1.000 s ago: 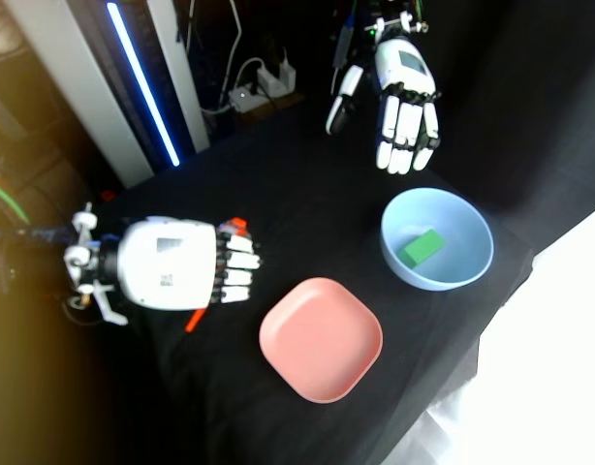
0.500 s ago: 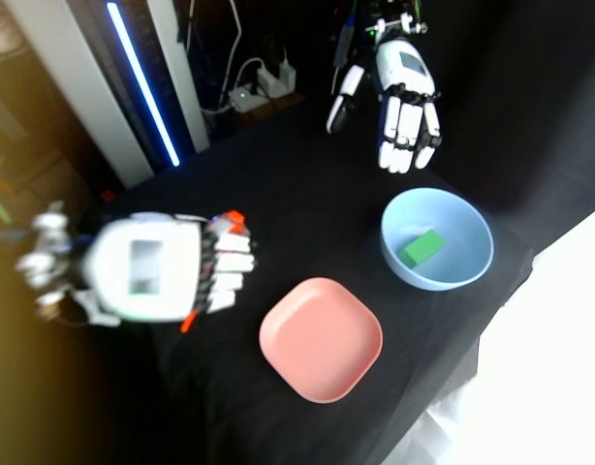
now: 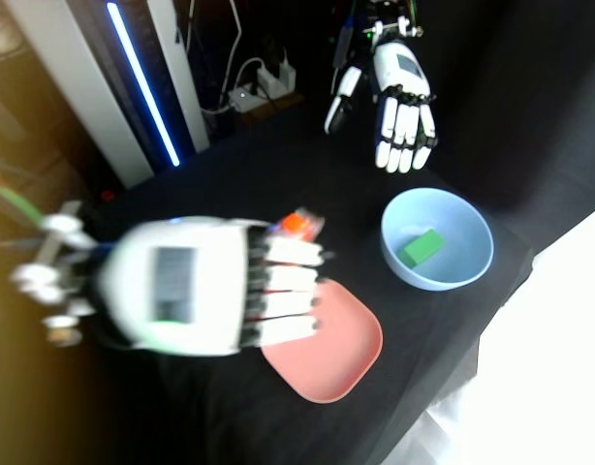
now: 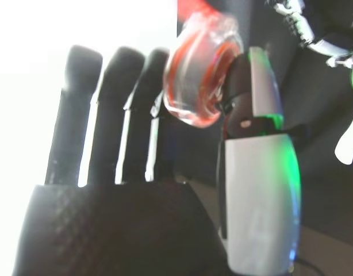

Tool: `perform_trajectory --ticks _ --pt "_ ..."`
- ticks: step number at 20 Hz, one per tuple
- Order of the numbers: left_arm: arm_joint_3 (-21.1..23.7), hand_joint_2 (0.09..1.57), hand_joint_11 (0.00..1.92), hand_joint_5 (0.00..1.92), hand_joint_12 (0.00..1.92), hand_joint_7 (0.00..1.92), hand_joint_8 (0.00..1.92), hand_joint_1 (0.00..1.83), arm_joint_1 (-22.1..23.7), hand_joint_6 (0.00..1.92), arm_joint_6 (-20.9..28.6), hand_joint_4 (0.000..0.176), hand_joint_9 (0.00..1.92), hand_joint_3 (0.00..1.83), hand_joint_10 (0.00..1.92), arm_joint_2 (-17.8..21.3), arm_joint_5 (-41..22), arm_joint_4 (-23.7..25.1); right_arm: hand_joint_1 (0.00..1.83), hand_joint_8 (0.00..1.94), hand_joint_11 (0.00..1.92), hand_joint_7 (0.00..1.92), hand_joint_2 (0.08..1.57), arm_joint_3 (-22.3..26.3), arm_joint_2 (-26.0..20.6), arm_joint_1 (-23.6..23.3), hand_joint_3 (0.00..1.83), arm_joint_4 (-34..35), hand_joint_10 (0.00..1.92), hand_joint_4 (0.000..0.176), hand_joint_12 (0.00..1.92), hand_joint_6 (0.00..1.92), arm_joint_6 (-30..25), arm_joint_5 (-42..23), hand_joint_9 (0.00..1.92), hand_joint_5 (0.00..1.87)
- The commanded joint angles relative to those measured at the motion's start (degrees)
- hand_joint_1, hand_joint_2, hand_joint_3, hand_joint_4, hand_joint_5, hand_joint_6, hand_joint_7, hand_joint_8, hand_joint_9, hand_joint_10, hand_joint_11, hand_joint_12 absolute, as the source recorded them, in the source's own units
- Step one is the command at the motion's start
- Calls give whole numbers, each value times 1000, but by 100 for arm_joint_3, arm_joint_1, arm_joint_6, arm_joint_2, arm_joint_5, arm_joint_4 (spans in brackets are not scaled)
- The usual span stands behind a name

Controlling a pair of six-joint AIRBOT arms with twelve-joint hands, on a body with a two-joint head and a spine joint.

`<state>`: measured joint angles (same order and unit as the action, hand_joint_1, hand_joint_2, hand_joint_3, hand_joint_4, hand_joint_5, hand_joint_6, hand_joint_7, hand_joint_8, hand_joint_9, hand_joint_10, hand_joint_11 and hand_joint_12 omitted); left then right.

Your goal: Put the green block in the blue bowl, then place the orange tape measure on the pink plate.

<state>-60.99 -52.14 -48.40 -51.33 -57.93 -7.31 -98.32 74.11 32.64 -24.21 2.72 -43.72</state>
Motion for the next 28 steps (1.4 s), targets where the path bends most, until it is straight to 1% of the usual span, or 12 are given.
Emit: perform_trajectory --ticks 1,3,4,7,9,13,16,18,22,24,27,28 --pt "-3 905 0 362 831 503 4 821 24 0 35 51 415 0 5 -14 -713 -56 1276 367 872 1369 1015 -103 5 -117 0 337 847 0 1300 838 -44 -239 1170 1078" --pt "-3 894 0 372 869 506 2 813 22 2 46 44 452 0 12 -29 -736 -56 1260 571 724 1256 1031 -420 232 -120 7 321 894 0 1274 873 -44 152 1066 1065" --pt "-4 901 0 382 864 501 0 800 18 2 49 10 476 1 9 -40 -748 -56 1299 1198 693 1054 965 -574 349 -120 0 284 1233 0 1430 1217 -44 376 1028 892" --pt "-5 905 18 382 872 527 9 768 5 1 54 20 507 2 16 -57 -771 -56 1339 1179 784 923 950 -931 665 -120 0 85 1260 0 1416 1487 -44 897 936 782" --pt "-7 905 0 386 865 528 7 765 4 3 55 0 514 2 16 -66 -784 -56 1295 1775 1029 778 943 -999 769 -120 0 -102 1854 0 1879 1412 -44 1073 941 782" --pt "-9 906 9 392 867 530 5 778 -1 4 76 19 535 1 20 -74 -805 -57 1185 1399 847 772 1039 -994 858 -119 0 -360 1651 0 1839 766 -45 1119 807 1119" --pt "-13 904 13 397 869 541 8 785 -1 5 93 0 543 0 18 -80 -824 -57 1059 782 655 780 929 -999 906 -119 0 -493 1189 0 1548 90 -45 1214 746 917" --pt "-17 905 27 397 877 535 4 781 -1 4 114 0 547 0 17 -83 -844 -57 1027 329 623 892 939 -1019 947 -119 0 -603 836 0 1319 13 -45 1309 799 888" --pt "-22 910 16 404 915 540 1 781 -5 1 135 12 542 3 1 -92 -868 -60 980 134 459 910 961 -1034 961 -118 0 -698 1018 0 1451 0 -45 1380 615 835" --pt "-29 913 18 401 914 558 8 775 -11 0 135 16 554 4 5 -93 -871 -65 855 10 274 560 906 -1032 961 -118 1 -715 378 0 1089 0 -45 1379 535 457" --pt "-31 915 0 407 897 583 11 776 -49 2 141 29 553 2 3 -95 -903 -94 780 0 39 273 871 -1025 955 -118 0 -729 20 51 1129 0 -45 1374 424 154" --pt "-31 916 0 416 864 591 9 781 -56 4 154 32 543 2 1 -95 -922 -94 753 9 7 151 849 -1015 952 -118 0 -729 9 72 859 8 -45 1374 264 111"
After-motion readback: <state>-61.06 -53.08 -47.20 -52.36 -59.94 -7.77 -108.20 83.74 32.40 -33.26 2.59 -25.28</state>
